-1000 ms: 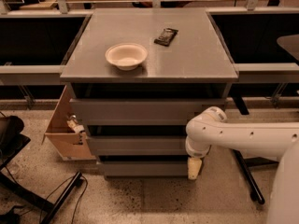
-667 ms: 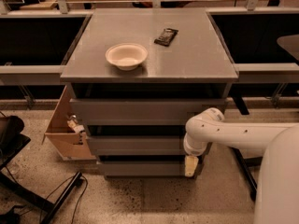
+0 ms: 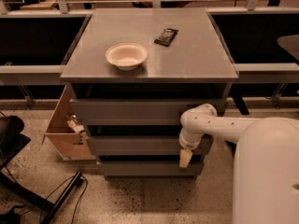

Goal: Open middle drawer

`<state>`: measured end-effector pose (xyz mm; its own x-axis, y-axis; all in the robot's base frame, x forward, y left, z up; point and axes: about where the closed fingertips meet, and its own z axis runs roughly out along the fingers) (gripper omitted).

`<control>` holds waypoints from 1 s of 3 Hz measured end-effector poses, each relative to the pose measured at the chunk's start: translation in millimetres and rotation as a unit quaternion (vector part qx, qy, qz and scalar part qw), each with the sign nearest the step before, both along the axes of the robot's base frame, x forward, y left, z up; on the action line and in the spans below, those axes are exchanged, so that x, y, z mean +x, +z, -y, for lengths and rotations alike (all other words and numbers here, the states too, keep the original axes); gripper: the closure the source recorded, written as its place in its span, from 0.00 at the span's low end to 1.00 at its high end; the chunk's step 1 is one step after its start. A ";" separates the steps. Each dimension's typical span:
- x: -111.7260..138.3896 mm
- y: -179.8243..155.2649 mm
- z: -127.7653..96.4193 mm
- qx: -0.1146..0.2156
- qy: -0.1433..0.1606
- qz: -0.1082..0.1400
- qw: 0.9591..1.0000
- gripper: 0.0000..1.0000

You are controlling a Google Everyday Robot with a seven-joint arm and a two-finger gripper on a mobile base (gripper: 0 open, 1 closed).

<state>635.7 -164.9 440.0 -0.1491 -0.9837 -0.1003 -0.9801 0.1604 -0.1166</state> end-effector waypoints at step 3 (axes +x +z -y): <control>-19.7 0.6 29.4 -0.009 -0.047 -0.041 0.998 0.96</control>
Offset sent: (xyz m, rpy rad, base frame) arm -0.0958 -0.1128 0.0232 -0.0856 0.1502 -0.2816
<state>616.1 -194.2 440.6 -0.2485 -0.9663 -0.0667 -0.9670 0.2515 -0.0404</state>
